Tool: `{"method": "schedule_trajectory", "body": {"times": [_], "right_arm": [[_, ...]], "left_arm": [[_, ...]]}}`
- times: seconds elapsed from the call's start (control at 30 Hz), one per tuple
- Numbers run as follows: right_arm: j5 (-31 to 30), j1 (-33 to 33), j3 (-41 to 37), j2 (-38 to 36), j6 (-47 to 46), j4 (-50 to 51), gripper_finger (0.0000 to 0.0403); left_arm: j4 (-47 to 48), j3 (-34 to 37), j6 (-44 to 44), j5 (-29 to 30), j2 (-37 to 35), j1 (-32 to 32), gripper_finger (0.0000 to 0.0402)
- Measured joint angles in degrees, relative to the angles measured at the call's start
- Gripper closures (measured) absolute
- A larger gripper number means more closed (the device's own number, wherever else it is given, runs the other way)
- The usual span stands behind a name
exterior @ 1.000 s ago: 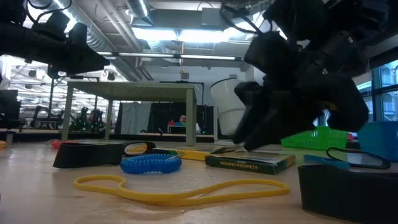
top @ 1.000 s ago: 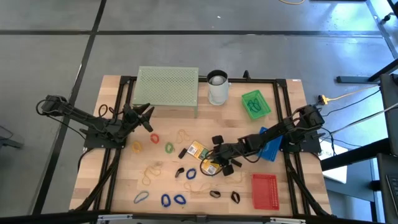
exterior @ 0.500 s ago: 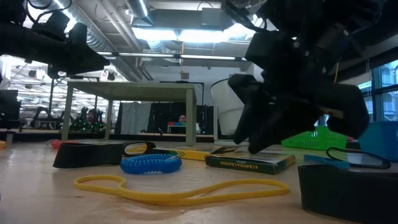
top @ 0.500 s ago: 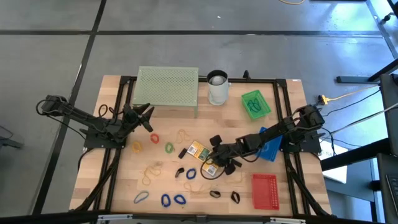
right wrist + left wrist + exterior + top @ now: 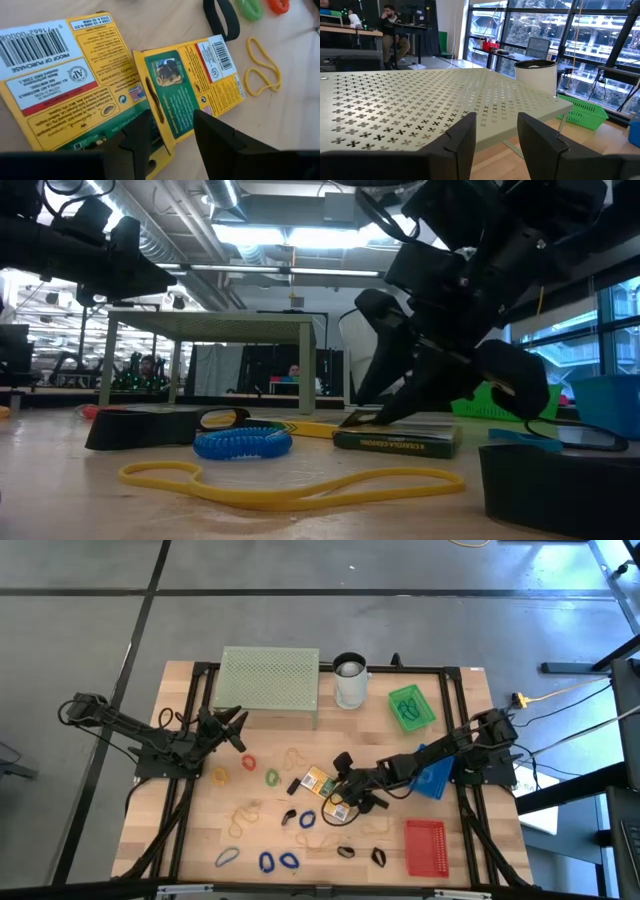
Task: Pick & Place Office Desk Supplies
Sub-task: Put the yellow crayon box into the blue bin
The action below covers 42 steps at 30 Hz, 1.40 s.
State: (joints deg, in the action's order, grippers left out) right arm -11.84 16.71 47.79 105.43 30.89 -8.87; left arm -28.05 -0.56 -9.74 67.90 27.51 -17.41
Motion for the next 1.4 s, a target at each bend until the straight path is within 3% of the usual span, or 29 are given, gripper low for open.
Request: {"method": "schedule_trajectory", "body": {"times": [0.3, 0.67, 0.93, 1.23, 1.4], "right_arm": [[0.2, 0.0, -0.1, 0.7, -0.3, -1.7, 0.0277], [3.1, 0.0, -0.2, 0.9, -3.6, -1.4, 0.0395], [0.7, 0.0, -0.3, -0.3, -9.3, -1.2, 0.0398], [0.6, 0.0, 2.1, -8.4, -13.7, -1.8, 0.0401], [-5.5, 0.6, 3.4, -12.9, -18.1, -1.9, 0.0401]], "left_arm": [[0.0, 0.0, 0.0, 0.0, 0.0, 0.0, 0.0263], [0.0, 0.0, 0.0, 0.0, 0.0, 0.0, 0.0263], [0.0, 0.0, 0.0, 0.0, 0.0, 0.0, 0.0263], [0.0, 0.0, 0.0, 0.0, 0.0, 0.0, 0.0263], [0.0, 0.0, 0.0, 0.0, 0.0, 0.0, 0.0263]]}}
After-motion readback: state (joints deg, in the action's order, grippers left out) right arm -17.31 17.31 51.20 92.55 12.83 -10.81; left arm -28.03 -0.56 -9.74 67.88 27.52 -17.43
